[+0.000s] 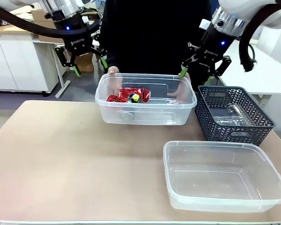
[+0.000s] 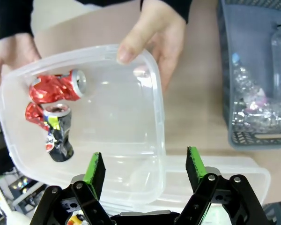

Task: Sort the waste into each basket.
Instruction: Pick up the Organizing box on the right side of the table and lift it.

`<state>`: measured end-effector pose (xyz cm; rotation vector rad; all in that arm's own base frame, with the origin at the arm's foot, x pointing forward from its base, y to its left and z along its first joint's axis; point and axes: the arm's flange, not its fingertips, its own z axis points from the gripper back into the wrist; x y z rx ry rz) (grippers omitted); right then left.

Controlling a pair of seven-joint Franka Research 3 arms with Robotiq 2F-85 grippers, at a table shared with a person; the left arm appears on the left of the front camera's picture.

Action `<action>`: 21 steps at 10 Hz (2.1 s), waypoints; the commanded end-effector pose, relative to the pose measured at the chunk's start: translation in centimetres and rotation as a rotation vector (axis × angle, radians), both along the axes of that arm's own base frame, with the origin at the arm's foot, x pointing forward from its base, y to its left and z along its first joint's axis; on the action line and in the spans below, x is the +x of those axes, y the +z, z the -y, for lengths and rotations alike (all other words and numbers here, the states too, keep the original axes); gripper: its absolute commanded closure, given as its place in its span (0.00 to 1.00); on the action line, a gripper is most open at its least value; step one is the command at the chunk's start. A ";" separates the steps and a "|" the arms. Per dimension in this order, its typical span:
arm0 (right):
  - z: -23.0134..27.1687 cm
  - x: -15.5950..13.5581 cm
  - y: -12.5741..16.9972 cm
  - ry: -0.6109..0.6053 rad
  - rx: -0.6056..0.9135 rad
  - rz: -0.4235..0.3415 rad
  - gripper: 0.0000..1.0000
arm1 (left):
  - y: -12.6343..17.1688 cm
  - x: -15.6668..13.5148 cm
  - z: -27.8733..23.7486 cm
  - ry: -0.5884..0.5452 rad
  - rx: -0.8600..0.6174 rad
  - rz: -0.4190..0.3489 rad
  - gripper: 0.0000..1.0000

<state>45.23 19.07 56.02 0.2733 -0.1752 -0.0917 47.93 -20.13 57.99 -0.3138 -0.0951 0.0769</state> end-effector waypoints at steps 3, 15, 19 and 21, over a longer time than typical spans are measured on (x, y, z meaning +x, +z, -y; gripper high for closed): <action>-0.1 0.2 0.3 -0.016 -0.009 0.003 0.11 | 0.3 0.0 0.0 0.007 0.002 -0.003 0.00; 18.1 -21.4 -2.2 0.138 -0.309 -0.070 0.11 | -1.2 -20.5 4.3 -0.367 -0.014 -0.061 0.00; 17.6 -20.5 -6.3 0.232 -0.256 -0.042 0.11 | -6.4 -24.1 13.0 -0.212 -0.042 -0.079 0.00; 17.8 -20.4 -11.0 0.255 -0.207 -0.097 0.11 | -11.3 -27.4 19.9 -0.241 0.030 -0.147 0.00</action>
